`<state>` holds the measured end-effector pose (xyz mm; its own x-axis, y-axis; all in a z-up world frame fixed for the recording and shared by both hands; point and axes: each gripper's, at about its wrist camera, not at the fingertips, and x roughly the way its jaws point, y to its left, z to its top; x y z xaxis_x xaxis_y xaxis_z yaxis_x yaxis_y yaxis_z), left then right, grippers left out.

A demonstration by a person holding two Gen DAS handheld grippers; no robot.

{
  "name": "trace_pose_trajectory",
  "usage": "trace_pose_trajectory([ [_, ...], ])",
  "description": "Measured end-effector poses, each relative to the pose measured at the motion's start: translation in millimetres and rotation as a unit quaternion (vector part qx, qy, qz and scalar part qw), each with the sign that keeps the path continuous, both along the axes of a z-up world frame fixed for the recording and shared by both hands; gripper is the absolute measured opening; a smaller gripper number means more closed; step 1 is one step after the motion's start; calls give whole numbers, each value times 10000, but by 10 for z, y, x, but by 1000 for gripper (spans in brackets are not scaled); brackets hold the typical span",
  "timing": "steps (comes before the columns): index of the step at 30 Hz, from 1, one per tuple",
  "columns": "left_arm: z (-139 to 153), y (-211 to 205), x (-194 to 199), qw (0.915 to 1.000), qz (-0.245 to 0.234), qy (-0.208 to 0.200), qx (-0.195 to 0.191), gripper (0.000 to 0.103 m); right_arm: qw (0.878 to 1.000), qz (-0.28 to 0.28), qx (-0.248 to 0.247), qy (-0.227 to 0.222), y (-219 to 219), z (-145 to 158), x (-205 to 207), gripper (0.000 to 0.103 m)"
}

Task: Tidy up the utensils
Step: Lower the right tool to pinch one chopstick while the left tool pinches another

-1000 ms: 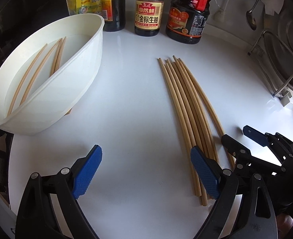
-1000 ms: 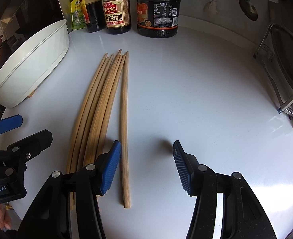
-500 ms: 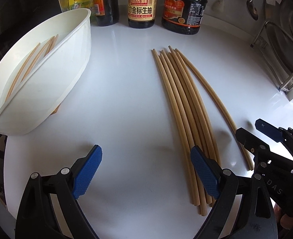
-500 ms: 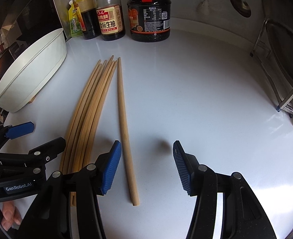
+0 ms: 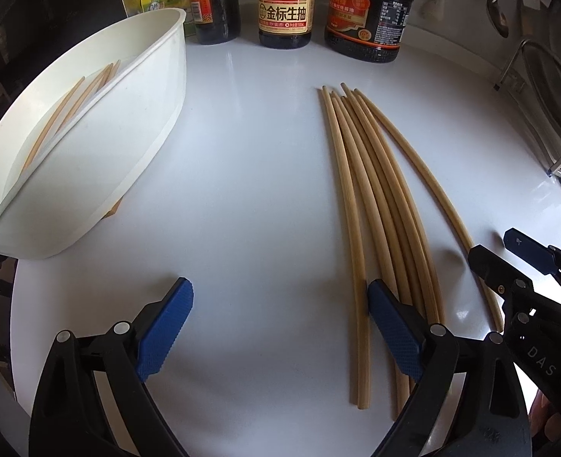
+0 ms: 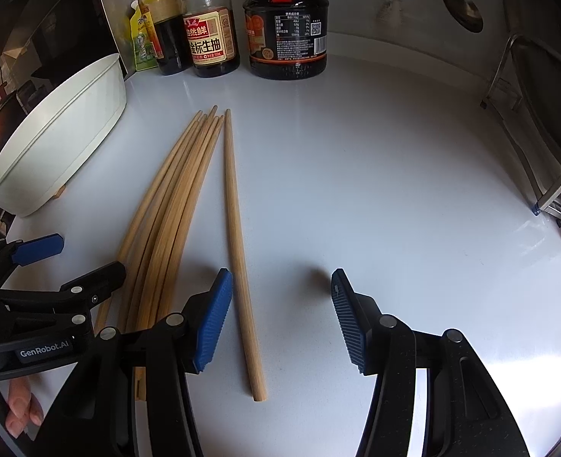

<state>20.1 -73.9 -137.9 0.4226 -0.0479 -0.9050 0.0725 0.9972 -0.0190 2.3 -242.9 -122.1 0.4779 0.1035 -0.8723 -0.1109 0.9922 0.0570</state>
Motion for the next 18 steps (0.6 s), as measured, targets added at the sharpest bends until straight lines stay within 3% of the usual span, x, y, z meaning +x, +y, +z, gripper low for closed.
trace_pose_trajectory([
  [12,-6,-34,214,9998,137,-127,17,90,9983,360,-374,-275,144,-12,127,52],
  [18,43,-128,262,9998,8,-218,21,68,9967,576,-437,-365,231,-17,181,47],
])
